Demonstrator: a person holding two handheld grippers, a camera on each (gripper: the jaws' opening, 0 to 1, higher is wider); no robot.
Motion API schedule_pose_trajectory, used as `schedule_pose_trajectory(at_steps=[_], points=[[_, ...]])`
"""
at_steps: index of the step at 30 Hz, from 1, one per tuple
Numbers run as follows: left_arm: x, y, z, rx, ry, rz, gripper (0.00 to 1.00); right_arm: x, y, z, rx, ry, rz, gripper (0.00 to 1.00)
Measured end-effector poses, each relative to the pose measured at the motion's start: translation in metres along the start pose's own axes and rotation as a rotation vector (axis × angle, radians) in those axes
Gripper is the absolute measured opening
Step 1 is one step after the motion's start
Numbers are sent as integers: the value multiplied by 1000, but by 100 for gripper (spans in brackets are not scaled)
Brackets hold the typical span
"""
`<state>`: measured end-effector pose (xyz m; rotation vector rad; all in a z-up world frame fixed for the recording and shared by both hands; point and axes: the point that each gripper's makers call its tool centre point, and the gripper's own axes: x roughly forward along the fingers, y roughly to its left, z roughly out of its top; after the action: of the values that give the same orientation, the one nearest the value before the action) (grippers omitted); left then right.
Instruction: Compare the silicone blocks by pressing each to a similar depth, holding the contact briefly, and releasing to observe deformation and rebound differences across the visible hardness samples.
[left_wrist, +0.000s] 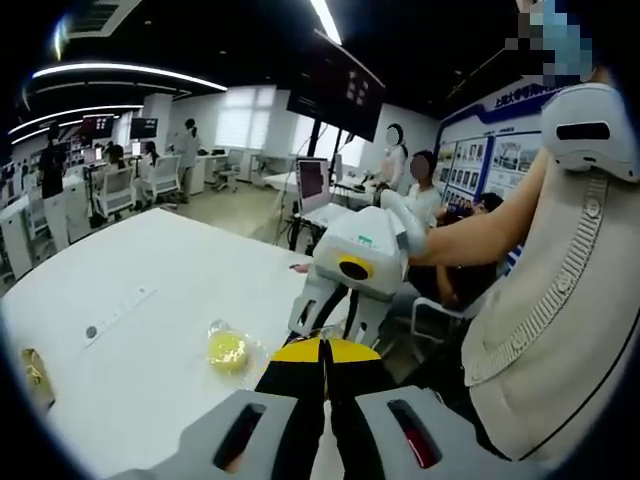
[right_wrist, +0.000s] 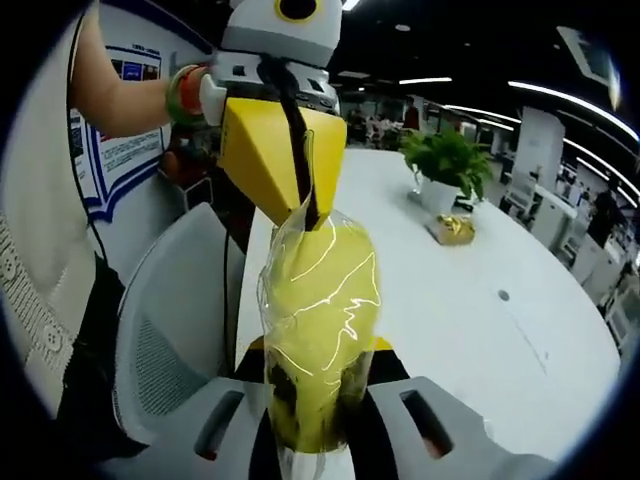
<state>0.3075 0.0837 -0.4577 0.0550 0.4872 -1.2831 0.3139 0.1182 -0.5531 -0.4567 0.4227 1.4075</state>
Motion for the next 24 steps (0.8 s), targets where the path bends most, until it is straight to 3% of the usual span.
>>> schedule_pose_trajectory(at_steps=[4,21,24], points=[[0,0,-1,-2,0,-7,0,1,1,-1,34,1,17,10],[-1,3,-6,-9,6,0,0,6,3,-3,41,2,28,10],[-1,6,-5,-9,4,24,0,7,1,-2,61,-2,27,12]])
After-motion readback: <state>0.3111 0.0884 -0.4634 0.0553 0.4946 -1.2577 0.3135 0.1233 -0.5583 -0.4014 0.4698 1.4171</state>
